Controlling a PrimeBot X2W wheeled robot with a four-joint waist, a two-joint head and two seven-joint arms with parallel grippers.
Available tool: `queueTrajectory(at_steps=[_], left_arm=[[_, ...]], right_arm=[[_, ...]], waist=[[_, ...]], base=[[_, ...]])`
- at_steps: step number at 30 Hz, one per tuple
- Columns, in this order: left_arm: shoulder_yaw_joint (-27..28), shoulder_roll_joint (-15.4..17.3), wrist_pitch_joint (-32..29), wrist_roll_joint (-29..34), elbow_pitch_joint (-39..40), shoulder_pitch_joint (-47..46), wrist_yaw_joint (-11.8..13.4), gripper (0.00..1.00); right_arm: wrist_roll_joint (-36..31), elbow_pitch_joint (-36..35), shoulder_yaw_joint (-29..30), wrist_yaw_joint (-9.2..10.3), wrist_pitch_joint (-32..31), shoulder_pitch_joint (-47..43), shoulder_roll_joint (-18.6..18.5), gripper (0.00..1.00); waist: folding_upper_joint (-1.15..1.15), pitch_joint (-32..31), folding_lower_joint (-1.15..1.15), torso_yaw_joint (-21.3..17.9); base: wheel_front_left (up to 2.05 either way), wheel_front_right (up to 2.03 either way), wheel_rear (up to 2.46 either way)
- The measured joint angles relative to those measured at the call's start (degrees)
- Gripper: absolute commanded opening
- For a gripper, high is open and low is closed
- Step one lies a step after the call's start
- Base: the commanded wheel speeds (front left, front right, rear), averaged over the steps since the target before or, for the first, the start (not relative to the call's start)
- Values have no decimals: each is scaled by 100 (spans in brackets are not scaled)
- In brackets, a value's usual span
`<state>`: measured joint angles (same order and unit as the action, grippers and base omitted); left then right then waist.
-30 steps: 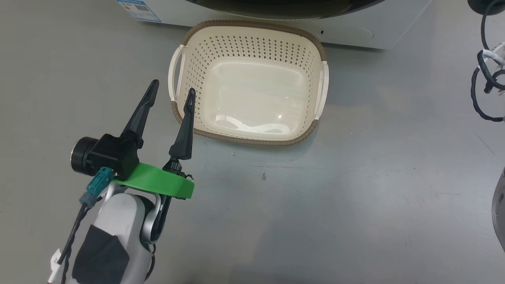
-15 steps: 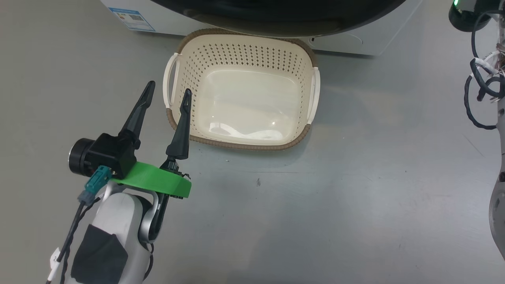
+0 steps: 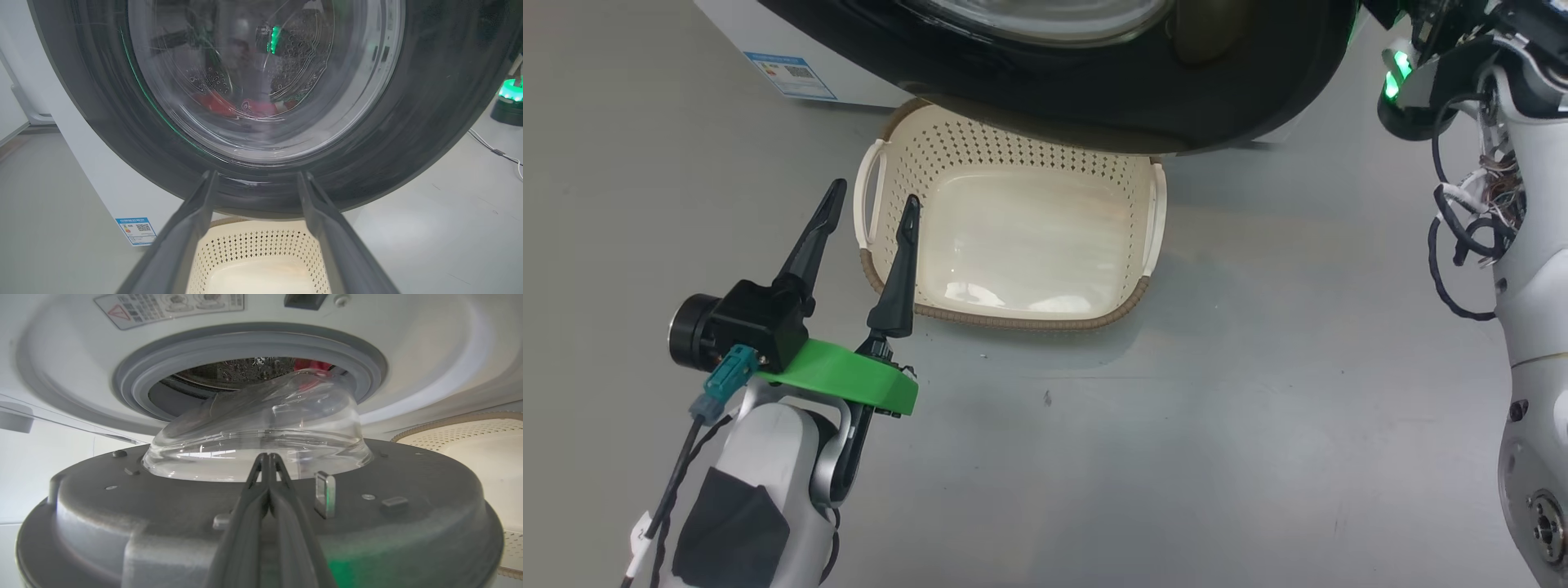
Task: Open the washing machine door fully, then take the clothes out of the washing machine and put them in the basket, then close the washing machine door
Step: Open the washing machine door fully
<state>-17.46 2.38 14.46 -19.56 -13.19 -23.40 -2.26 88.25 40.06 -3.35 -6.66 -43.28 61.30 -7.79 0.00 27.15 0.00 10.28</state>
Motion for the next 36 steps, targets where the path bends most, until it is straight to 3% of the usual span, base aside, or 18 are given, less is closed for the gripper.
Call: queueTrajectory(at_steps=[10, 22, 36], left_arm=[[21, -3, 8, 0, -171, 123, -9, 100], [67, -4, 23, 0, -424, 412, -33, 100], [26, -4, 23, -4, -736, 748, -64, 100]], right_arm=[[146, -58, -200, -31, -424, -472, 135, 0], [402, -613, -454, -31, -882, -1173, 272, 0], [614, -921, -747, -31, -1147, -2199, 372, 0]], waist=[[0, -279, 0, -40], [0, -751, -1, -33], [0, -1378, 0, 148]], base=[[0, 0, 0], [0, 0, 0], [0, 0, 0]])
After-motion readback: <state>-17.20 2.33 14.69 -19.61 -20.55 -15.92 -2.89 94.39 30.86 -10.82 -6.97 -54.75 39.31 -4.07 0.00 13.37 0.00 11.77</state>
